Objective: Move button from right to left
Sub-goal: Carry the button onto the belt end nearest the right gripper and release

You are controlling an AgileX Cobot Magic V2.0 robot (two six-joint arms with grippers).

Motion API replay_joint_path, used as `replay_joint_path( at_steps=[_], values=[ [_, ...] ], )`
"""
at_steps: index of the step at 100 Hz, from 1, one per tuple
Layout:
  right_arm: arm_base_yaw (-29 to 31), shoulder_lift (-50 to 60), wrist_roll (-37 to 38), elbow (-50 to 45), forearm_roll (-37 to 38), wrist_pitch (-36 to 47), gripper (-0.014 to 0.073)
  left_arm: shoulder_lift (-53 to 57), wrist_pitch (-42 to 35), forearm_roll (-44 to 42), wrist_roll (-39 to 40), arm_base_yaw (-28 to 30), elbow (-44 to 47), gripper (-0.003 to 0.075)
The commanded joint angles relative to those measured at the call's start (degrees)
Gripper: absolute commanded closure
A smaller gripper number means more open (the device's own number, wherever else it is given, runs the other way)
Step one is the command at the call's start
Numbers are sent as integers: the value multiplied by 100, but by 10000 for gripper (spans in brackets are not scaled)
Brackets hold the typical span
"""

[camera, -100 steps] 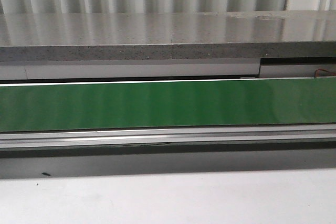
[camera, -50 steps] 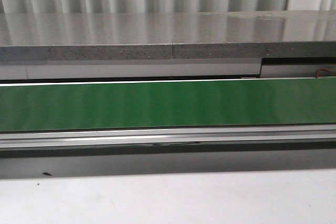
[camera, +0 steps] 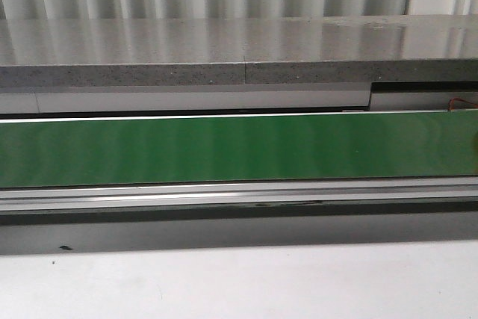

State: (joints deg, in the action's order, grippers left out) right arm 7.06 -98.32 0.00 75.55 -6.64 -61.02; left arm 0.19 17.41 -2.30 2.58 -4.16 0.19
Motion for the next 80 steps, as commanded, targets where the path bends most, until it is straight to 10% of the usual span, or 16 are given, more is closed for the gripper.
replay_joint_path(
  at_steps=[1, 29, 56, 80],
  values=[
    [-27, 538, -340, 182, -285, 110, 47, 183, -440, 25, 42, -17, 231, 741],
    [-577, 1275, -559, 124, -331, 282, 100, 183, -440, 25, 42, -17, 231, 741],
    [-1400, 2114, -559, -753, 111, 1127, 671, 183, -440, 25, 42, -17, 231, 741],
    [-1663, 3046, -564, -1618, 162, 1835, 662, 183, -440, 25, 42, -17, 231, 741]
  ],
)
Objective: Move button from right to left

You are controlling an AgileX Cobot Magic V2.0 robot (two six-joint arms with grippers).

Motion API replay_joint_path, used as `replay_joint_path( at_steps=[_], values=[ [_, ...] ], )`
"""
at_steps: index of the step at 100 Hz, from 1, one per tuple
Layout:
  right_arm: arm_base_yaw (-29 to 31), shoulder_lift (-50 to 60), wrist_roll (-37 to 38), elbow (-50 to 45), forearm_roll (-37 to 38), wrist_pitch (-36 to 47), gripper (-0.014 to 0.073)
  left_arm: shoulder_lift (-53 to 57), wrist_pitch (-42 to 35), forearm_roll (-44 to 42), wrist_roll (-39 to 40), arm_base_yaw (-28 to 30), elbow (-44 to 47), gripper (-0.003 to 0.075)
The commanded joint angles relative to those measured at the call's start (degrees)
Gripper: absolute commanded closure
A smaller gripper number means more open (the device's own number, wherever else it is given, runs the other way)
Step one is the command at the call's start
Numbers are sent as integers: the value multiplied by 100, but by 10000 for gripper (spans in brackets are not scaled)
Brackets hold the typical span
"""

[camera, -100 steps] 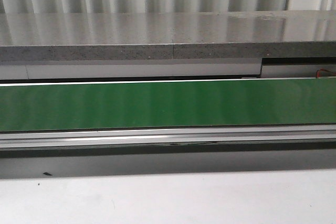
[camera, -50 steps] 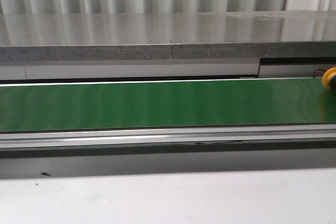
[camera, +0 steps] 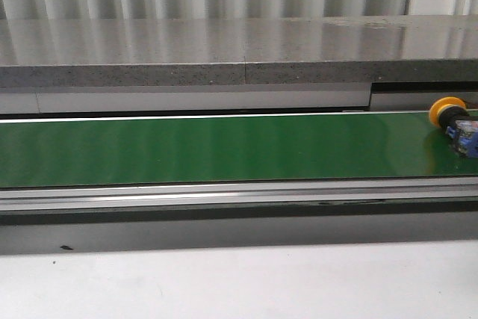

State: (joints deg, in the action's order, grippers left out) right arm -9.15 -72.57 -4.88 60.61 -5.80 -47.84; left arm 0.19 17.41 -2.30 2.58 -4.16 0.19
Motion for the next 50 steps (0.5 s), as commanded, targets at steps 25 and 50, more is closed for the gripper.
replay_joint_path(
  at_steps=[25, 50],
  values=[
    [-43, 1777, -184, -1203, 77, 1289, 662, 183, -440, 25, 42, -17, 231, 741],
    [-43, 3341, -184, -2324, 77, 1894, 662, 183, -440, 25, 42, -17, 231, 741]
  ],
)
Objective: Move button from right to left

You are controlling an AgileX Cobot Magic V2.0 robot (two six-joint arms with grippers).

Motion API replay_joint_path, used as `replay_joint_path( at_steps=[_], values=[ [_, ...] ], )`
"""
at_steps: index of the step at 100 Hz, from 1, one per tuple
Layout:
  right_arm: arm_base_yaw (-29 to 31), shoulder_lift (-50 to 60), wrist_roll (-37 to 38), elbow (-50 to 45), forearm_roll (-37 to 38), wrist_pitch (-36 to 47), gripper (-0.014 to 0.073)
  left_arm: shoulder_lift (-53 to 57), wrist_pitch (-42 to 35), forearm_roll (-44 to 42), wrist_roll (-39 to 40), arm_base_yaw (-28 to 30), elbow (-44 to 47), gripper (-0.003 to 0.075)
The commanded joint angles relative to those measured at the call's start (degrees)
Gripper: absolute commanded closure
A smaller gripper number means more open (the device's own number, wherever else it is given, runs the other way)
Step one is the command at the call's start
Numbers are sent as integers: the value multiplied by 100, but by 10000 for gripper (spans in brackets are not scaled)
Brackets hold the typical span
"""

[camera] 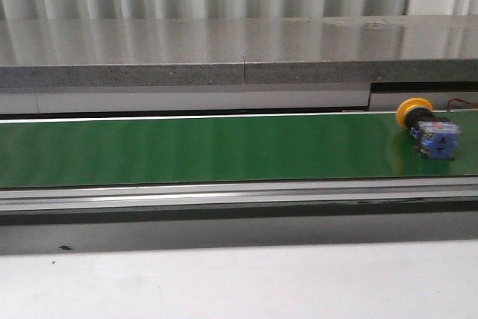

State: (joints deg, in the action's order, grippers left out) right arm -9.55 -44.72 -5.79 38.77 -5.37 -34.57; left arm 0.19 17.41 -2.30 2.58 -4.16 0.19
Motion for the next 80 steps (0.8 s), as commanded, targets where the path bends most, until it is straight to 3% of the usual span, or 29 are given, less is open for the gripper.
replay_joint_path(
  at_steps=[1, 44, 80],
  values=[
    [-2, 603, -93, -193, 34, 579, 662, 183, -440, 25, 42, -17, 231, 741],
    [-2, 3100, -93, -1305, 34, 786, 662, 183, -487, 15, 42, -17, 231, 741],
    [-2, 3430, -93, -1417, 34, 735, 662, 183, -1277, 15, 42, -17, 221, 741]
  ],
)
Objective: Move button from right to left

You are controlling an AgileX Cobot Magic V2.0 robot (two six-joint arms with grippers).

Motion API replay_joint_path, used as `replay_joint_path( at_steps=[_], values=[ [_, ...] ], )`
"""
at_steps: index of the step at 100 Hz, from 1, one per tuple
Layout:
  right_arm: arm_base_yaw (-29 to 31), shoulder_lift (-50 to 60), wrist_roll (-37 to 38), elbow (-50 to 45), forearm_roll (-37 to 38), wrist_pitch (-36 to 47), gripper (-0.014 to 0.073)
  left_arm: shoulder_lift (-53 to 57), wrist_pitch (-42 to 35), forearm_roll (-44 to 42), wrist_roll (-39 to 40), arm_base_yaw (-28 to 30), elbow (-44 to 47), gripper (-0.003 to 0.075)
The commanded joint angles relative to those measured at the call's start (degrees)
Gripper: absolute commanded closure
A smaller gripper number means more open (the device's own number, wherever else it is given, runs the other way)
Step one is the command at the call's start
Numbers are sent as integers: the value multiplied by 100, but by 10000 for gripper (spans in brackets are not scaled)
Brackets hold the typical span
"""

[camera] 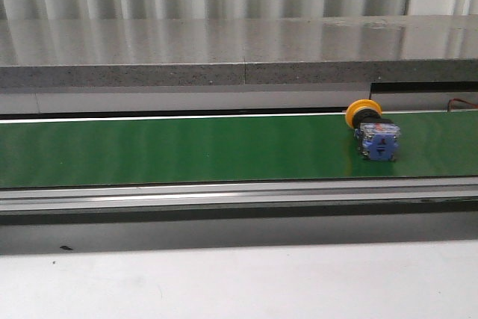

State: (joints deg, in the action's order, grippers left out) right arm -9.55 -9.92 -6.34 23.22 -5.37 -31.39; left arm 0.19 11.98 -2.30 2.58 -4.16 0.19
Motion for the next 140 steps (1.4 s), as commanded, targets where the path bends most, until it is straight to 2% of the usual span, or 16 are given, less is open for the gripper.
replay_joint_path(
  at_steps=[1, 30, 43, 66, 88, 105, 110, 115, 120, 127, 132, 140],
  values=[
    [-2, -49, -37, 138, 34, 417, 662, 183, -752, 15, 42, -17, 221, 741],
    [-2, -49, -37, 138, 34, 417, 662, 183, -1343, 34, 42, -17, 179, 741],
    [-2, -49, -37, 138, 34, 417, 662, 170, -1198, 45, 42, -17, -91, 741],
    [-2, -49, -37, 138, 34, 417, 662, -378, 286, 45, 42, -17, -1286, 741],
    [-2, -49, -37, 138, 34, 417, 662, -1617, 1715, 164, 42, -28, -2449, 741],
    [-2, -49, -37, 138, 34, 417, 662, -2630, 2492, 164, 15, -28, -3180, 732],
    [-2, -49, -37, 138, 34, 417, 662, -2899, 2657, 181, 15, -28, -3355, 694],
    [-2, -49, -37, 138, 34, 417, 662, -3151, 2780, 230, 15, -28, -3503, 622],
    [-2, -49, -37, 138, 34, 417, 662, -3406, 2824, 308, 15, -28, -3635, 523],
    [-2, -49, -37, 138, 34, 417, 662, -3674, 2795, 397, 15, -28, -3792, 346],
    [-2, -49, -37, 138, 34, 417, 662, -3816, 2613, 397, 5, -28, -3872, 218],
    [-2, -49, -37, 138, 34, 417, 662, -3969, 1924, 437, 5, -28, -3896, 134]
  ],
)
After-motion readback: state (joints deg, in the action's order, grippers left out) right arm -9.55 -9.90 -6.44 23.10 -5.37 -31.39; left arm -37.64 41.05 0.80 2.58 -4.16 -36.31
